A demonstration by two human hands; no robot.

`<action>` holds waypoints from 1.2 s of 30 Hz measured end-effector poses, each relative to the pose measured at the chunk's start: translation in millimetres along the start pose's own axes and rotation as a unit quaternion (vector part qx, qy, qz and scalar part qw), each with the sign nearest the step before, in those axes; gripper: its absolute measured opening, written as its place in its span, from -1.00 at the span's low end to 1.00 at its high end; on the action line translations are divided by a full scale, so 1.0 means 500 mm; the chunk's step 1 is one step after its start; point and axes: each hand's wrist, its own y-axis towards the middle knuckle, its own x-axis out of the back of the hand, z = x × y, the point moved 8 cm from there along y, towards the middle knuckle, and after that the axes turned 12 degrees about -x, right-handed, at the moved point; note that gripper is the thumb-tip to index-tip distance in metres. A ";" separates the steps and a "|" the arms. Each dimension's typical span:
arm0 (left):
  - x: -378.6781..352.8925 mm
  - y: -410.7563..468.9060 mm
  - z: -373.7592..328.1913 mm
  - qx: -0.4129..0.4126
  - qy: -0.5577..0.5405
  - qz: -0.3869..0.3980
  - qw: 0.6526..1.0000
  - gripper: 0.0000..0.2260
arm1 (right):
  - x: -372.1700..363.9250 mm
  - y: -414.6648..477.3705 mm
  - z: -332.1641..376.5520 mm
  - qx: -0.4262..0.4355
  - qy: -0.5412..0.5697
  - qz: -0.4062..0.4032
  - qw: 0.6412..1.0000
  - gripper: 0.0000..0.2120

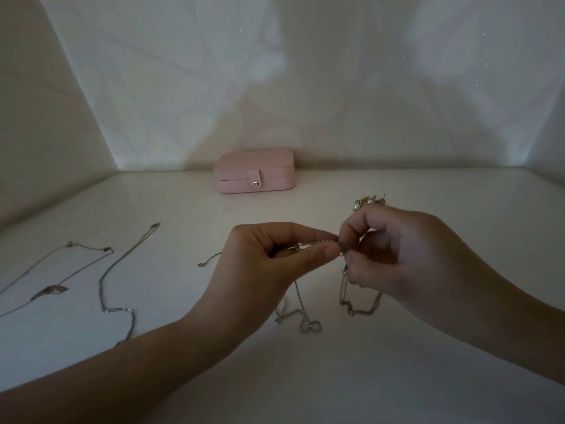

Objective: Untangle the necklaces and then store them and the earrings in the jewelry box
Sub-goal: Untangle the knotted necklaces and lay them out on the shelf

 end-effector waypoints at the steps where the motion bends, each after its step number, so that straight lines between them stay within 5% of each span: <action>1: 0.003 0.001 -0.002 -0.006 0.003 -0.008 1.000 -0.82 | 0.001 0.001 0.000 0.000 0.008 -0.001 1.000 -0.84; 27: -0.014 -0.005 -0.002 -0.044 0.029 0.015 0.999 -0.93 | -0.012 -0.006 -0.009 -0.024 0.112 -0.013 0.993 -0.96; 31: -0.027 -0.012 -0.001 -0.029 0.004 0.047 0.998 -0.94 | -0.017 -0.019 0.011 0.052 0.004 -0.015 0.999 -0.85; 36: -0.029 -0.010 0.016 -0.003 -0.022 0.042 0.999 -0.94 | 0.004 -0.031 0.053 0.179 -0.193 -0.116 0.958 -0.92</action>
